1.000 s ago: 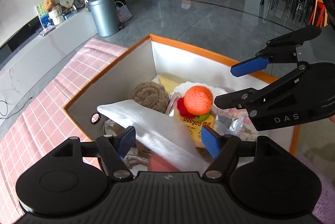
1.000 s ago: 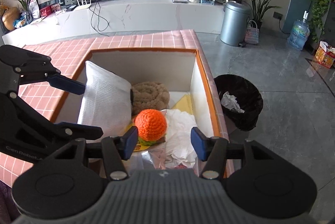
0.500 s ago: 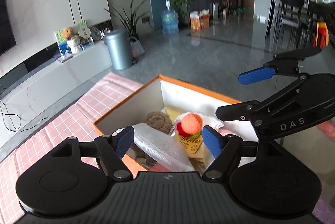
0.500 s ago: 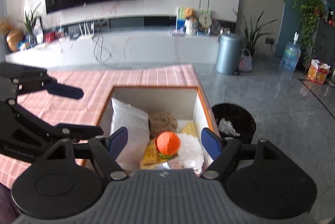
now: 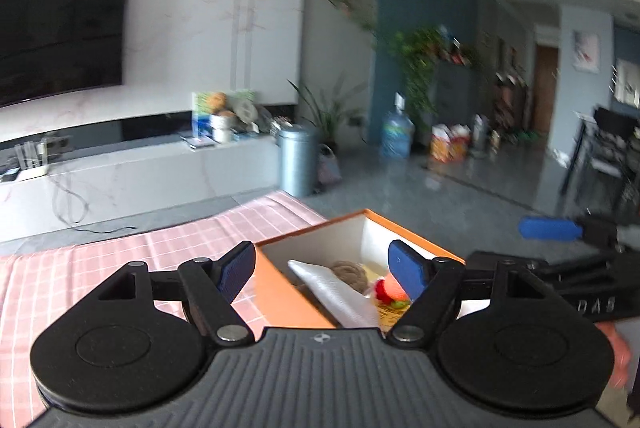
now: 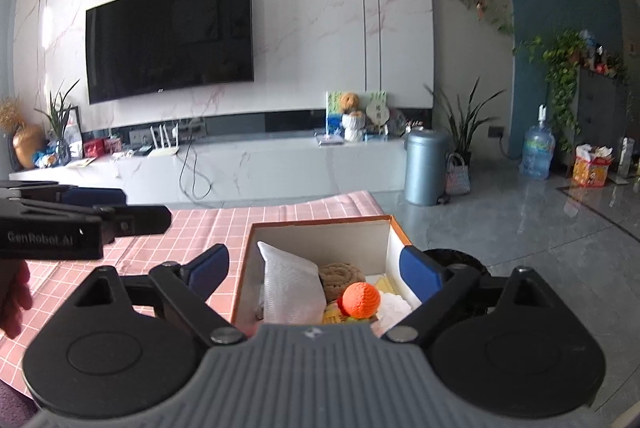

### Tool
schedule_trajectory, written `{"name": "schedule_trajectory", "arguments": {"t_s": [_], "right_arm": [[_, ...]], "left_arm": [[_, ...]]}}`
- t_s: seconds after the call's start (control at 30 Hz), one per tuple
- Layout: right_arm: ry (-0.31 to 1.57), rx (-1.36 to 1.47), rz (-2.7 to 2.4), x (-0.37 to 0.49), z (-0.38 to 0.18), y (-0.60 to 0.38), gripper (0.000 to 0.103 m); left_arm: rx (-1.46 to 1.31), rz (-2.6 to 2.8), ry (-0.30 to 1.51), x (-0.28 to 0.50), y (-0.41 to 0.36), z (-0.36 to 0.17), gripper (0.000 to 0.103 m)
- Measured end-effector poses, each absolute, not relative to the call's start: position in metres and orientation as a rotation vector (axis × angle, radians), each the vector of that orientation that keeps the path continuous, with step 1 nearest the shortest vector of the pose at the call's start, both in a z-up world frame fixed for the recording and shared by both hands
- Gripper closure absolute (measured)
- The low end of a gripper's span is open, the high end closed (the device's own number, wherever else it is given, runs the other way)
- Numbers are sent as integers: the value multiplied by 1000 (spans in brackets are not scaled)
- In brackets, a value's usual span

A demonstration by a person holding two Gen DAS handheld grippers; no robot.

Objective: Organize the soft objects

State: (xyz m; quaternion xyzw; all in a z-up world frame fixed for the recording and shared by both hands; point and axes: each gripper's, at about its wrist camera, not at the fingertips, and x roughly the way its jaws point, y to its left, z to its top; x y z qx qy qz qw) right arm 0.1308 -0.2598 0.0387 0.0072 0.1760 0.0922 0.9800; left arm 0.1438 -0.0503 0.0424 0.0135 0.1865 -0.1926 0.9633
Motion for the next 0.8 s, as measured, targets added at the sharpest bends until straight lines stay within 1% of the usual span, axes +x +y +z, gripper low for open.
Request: {"name": "schedule_trajectory", "arguments": {"t_s": [0.1,0.13,0.17,0.3,0.33,0.47,0.57,0.67,0.8], "right_arm": [[349,27,162,116,27,-251,12],[352,34,160,113,23,-249,10],[352,35,154,109,19,-246,6],[329,5,102,97,5,-231,4],[326,3,87,96,1,-227,3],[315,24,52,90,-17,-213,3],[339,1,46,87,-33,-204,3],[349,-56,19,87,-44,-197,3],[357,-47,10,89,-49,-198,3]], "left_arm": [[-2,-326,345,129,-40,36,7],[-13,-309,339,125,-38,32,3],[-21,-282,341,120,-36,28,3],[22,-164,380,110,-34,9,3],[22,-140,374,108,-32,5,3],[-2,-51,337,98,-26,-4,3],[-6,-40,342,97,-22,-13,2],[-5,-19,392,95,-15,-24,3],[38,34,452,96,-13,-36,2]]}}
